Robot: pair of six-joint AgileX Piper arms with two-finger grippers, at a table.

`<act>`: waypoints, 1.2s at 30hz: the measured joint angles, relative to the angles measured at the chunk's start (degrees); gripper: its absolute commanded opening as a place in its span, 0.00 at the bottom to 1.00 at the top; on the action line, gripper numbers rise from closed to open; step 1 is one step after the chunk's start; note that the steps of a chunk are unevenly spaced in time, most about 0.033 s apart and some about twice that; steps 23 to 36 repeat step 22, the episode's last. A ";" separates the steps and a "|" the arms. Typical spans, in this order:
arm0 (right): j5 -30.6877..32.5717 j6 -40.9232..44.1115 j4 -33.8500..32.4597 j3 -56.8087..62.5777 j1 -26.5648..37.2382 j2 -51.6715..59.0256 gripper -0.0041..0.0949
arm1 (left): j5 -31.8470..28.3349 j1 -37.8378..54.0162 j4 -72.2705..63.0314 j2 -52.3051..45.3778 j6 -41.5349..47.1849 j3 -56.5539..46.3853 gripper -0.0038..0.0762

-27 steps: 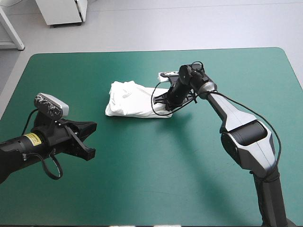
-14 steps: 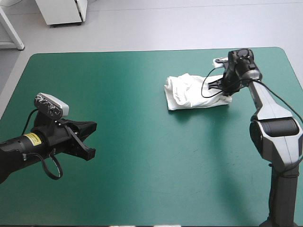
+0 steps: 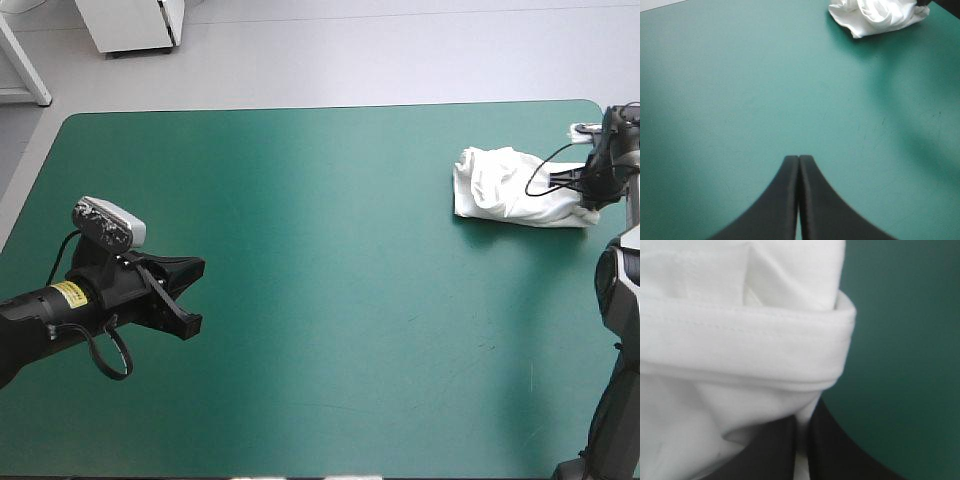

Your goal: Fold the cloth

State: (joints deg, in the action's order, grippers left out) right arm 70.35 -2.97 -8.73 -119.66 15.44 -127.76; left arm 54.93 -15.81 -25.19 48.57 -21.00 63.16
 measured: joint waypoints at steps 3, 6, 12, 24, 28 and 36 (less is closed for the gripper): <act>0.00 -0.15 0.07 0.00 2.25 0.00 0.02 | -0.13 0.00 0.00 0.00 0.00 0.00 0.04; 0.17 -0.31 1.40 0.00 4.09 0.00 0.04 | -0.82 0.00 0.00 0.00 0.00 0.00 0.04; 0.22 -0.38 3.69 0.00 5.98 0.14 0.44 | -1.57 0.00 -0.04 0.00 0.00 0.00 0.04; 0.22 -0.03 6.72 0.00 8.90 3.09 0.45 | -1.51 0.00 -1.40 0.00 0.00 0.00 0.04; 0.22 -0.03 6.72 0.00 8.90 3.09 0.45 | -1.51 0.00 -1.40 0.00 0.00 0.00 0.04; 0.22 -0.03 6.72 0.00 8.90 3.09 0.45 | -1.51 0.00 -1.40 0.00 0.00 0.00 0.04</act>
